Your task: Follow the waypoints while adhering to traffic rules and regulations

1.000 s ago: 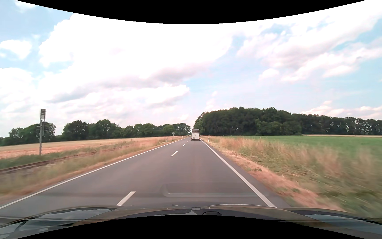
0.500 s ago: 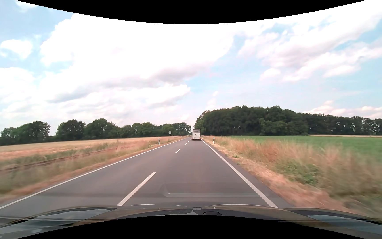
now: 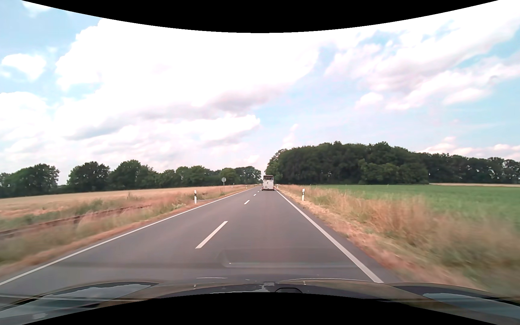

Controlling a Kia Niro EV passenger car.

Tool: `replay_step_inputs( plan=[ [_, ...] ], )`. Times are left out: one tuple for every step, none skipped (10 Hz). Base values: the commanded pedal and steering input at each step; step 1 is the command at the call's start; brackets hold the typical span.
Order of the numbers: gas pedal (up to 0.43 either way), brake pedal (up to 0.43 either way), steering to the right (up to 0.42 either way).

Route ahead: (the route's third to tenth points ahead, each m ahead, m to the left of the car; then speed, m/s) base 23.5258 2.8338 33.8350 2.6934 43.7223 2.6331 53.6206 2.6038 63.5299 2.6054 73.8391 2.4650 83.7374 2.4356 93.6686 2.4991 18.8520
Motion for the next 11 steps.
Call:
replay_step_inputs(
  plan=[
    [0.157, 0.0, -0.004],
    [0.157, 0.0, -0.004],
    [0.157, 0.0, -0.004],
    [0.157, 0.0, -0.004],
    [0.157, 0.0, -0.004],
    [0.169, 0.0, -0.004],
    [0.169, 0.0, -0.004],
    [0.177, 0.0, -0.003],
    [0.189, 0.0, -0.003],
    [0.189, 0.0, -0.003],
    [0.189, 0.0, -0.003]
  ],
)
